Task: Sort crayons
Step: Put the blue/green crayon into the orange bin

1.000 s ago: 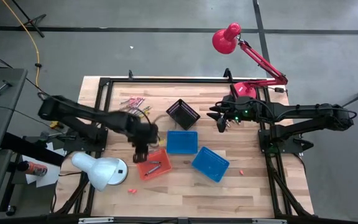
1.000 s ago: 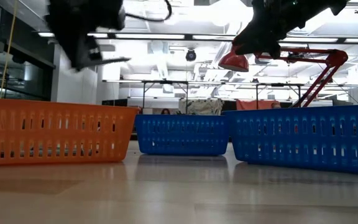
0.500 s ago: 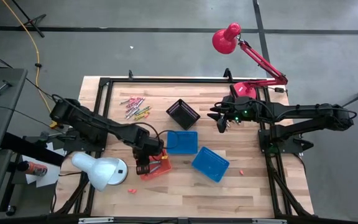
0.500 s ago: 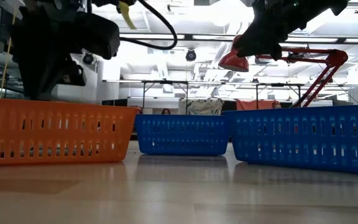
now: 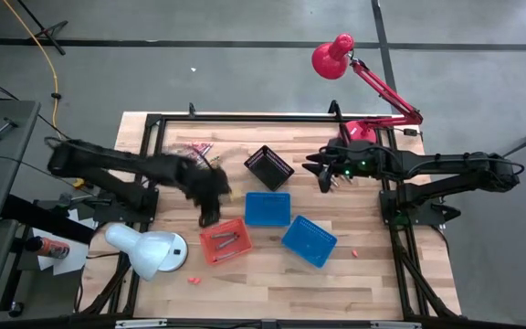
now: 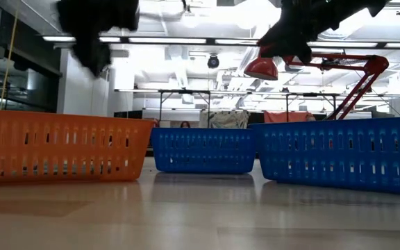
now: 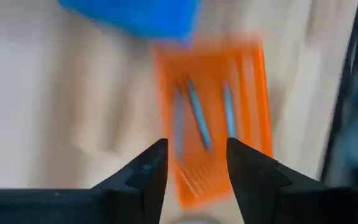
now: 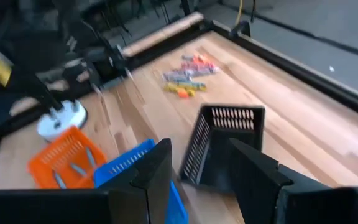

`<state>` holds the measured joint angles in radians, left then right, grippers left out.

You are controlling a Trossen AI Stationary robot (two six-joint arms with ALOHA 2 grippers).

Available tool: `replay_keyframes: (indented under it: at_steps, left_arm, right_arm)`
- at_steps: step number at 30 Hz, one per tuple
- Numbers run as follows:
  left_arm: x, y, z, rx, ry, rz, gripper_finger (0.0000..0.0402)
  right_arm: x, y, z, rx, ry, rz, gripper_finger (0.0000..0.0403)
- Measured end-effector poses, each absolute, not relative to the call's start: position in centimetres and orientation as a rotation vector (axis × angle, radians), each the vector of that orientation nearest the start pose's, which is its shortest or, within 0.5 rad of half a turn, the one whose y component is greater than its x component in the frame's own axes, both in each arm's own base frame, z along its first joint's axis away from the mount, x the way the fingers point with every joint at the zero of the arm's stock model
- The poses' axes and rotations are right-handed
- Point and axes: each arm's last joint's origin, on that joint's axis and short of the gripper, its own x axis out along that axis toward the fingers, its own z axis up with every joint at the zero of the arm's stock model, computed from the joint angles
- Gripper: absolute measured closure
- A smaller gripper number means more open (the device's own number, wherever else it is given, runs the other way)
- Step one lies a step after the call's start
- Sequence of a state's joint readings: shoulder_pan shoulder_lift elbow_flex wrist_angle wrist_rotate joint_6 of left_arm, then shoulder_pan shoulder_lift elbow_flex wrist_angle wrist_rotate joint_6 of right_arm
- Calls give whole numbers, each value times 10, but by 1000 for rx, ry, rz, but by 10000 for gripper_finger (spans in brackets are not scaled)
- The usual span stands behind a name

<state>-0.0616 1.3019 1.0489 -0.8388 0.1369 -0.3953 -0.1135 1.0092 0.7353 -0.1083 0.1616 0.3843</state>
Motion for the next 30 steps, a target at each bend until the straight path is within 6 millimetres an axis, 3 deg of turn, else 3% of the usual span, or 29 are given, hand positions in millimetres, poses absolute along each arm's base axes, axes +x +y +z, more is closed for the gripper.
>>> replay_keyframes:
  at_steps: [7, 11, 20, 22, 25, 27, 30]
  left_arm:
    - [221, 32, 341, -310, 451, 276, 247]
    - [214, 45, 345, -329, 227, 262, 247]
    - [219, 44, 322, -364, 226, 228, 247]
    - [219, 44, 322, -363, 228, 224, 247]
    - [219, 43, 322, -361, 222, 229, 247]
    - [219, 44, 322, -358, 218, 257, 247]
    - [219, 45, 322, -361, 212, 290, 247]
  right_arm:
    - [219, -35, 284, 393, 302, -366, 254]
    - [218, -37, 284, 408, 298, -378, 254]
    - [218, -37, 284, 395, 301, -375, 254]
    - [218, -39, 284, 457, 308, -399, 254]
    - [213, -59, 272, 651, 513, -606, 254]
    - [208, -72, 256, 649, 728, -740, 254]
    - [212, -91, 242, 635, 867, -801, 254]
